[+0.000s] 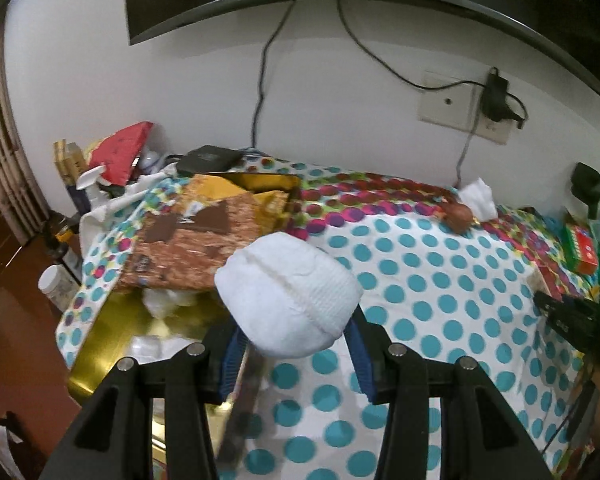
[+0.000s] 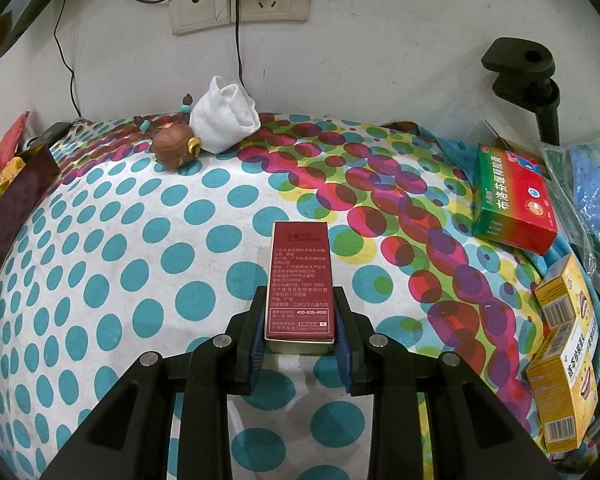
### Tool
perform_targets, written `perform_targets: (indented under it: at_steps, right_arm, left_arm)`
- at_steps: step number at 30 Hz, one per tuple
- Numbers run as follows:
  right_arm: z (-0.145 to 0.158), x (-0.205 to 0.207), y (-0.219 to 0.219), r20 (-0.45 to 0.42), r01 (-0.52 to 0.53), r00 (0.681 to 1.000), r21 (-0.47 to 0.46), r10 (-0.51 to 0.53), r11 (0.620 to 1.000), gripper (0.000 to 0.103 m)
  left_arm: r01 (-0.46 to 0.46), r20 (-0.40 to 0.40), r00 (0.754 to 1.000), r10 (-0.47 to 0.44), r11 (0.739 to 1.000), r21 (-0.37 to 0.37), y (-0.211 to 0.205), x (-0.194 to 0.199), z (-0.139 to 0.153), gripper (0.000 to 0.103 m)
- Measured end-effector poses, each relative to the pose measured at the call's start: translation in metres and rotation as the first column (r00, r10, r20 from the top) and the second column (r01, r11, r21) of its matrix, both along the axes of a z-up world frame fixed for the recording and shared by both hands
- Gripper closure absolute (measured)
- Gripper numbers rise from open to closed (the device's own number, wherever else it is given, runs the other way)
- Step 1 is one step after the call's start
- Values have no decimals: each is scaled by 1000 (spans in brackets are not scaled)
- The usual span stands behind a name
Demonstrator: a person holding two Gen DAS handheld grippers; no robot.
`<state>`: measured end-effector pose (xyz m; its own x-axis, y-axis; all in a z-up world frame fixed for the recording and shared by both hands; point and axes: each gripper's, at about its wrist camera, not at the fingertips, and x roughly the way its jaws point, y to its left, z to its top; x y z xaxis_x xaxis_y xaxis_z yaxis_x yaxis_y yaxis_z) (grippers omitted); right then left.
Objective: Organize objects
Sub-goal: 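Carry the white sock to the gold tray and open the left tool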
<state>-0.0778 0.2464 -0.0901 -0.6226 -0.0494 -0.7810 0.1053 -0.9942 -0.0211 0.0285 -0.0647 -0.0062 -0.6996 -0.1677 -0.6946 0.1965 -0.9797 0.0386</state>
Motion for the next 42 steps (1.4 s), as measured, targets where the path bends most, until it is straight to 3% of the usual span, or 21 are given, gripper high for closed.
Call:
perform_targets:
  at_steps: [9,24,39,42]
  right_arm:
    - [0,0,-1,0,0,1000,3,0,1000,75]
    - [1,0,-2,0,0,1000,7,0,1000,75]
    - [1,-1,-4,-3,-2,1000,27,2,1000,75]
    - [2,-1,-5,-3,-2,1000,31,3,1000,75]
  left_arm:
    - [-85,4,996,85,996,9,-42,-1,2,56]
    - [-188,59,981,185,981,51,-98,-7,-21,56]
    - [-208,123,974,192,968,140,-128,0,-47,54]
    - [-219,133,970,202,967,128,-128,1,-48,54]
